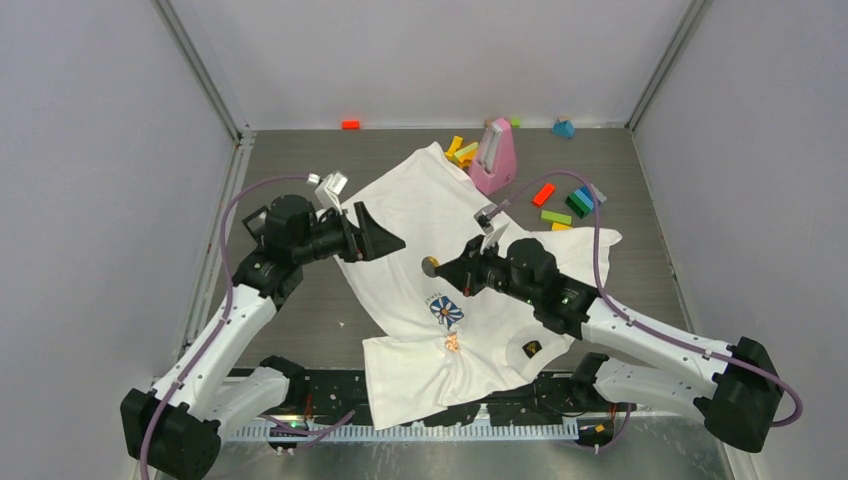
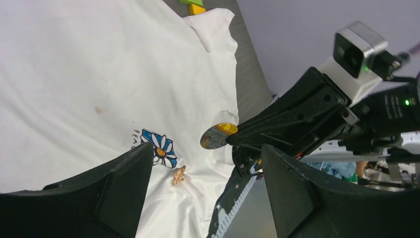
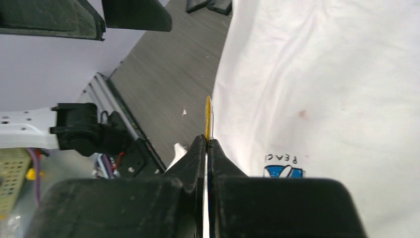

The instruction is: Pin the brooch onto the clothing

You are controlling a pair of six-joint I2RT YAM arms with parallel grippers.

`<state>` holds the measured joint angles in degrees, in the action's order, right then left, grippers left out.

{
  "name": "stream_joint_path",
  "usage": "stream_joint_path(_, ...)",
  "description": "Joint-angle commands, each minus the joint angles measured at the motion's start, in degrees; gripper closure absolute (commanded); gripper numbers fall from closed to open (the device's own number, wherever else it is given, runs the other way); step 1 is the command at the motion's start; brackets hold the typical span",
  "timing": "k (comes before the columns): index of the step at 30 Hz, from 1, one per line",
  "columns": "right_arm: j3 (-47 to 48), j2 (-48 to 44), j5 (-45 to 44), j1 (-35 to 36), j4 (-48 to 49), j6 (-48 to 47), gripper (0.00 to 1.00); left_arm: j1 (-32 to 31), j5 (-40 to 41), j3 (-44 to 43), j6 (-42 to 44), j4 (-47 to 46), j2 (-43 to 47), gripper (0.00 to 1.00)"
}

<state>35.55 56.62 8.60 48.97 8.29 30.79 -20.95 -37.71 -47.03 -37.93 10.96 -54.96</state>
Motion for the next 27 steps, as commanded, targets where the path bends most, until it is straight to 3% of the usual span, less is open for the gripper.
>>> stream_joint_path(1,4.3,-0.8,-16.8,4.0,-3.1,-13.0,0.99,-0.3,7.1,1.2,-10.9,4.2,0.1,0.19)
stream_joint_path(8,8.0,5.2,-31.9,12.9,-3.1,-20.5,0.99,-4.3,9.2,5.5,-18.5,-3.0,-0.1,0.18)
stream_joint_path(19,12.8,14.1,-42.3,21.3,-1.2,-26.3,0.99,-10.2,13.9,7.5,-21.2,-9.3,-5.5,0.19)
stream_joint_path(21,13.0,14.5,-43.0,21.8,-1.0,-26.8,0.99,-10.6,14.4,7.9,-21.5,-9.8,-5.9,0.24)
stream_joint_path(24,13.3,15.1,-43.7,22.1,-1.0,-27.4,0.99,-11.4,14.7,8.6,-22.4,-10.7,-6.7,0.44)
stream_joint_path(27,13.8,15.9,-44.5,22.6,-1.3,-28.2,0.99,-12.0,14.9,8.5,-22.4,-12.2,-7.8,0.49)
